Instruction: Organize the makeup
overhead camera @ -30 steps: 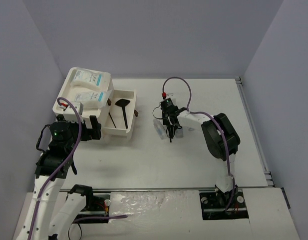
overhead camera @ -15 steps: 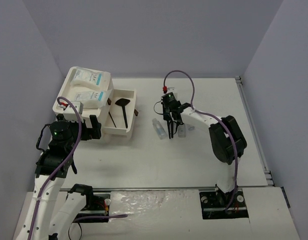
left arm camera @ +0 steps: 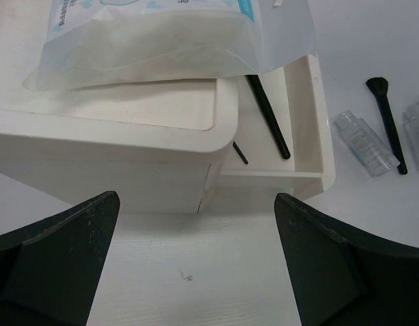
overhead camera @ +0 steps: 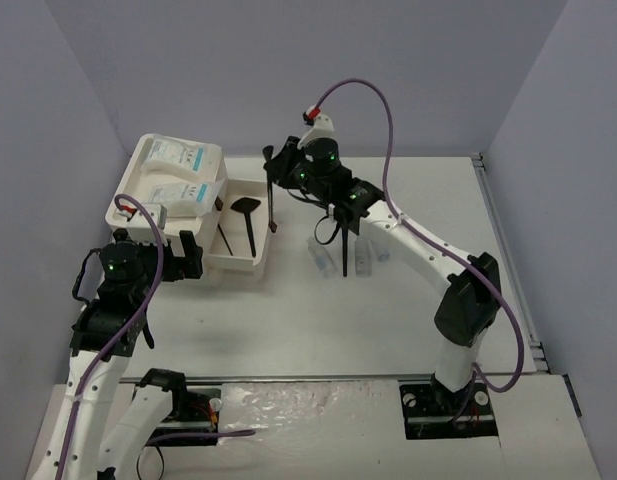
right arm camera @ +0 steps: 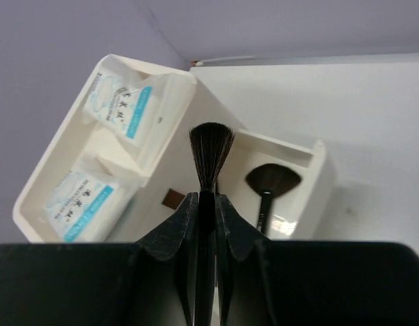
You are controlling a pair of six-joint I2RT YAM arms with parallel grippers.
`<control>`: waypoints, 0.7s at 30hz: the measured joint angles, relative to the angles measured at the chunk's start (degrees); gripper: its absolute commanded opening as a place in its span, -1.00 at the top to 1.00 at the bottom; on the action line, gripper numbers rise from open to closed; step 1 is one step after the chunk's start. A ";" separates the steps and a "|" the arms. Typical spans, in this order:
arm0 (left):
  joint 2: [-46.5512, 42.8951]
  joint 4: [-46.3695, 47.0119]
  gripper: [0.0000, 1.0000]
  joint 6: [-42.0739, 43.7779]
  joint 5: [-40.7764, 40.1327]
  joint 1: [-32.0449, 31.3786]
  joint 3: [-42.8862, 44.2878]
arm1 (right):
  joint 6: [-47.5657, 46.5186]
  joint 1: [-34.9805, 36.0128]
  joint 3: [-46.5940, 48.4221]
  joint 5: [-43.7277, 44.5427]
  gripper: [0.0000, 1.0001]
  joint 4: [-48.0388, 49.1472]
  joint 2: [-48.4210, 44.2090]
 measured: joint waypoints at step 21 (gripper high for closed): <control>-0.11 0.00 -0.94 0.01 0.00 0.00 0.01 | 0.13 1.78 2.93 3.40 -0.05 1.10 14.30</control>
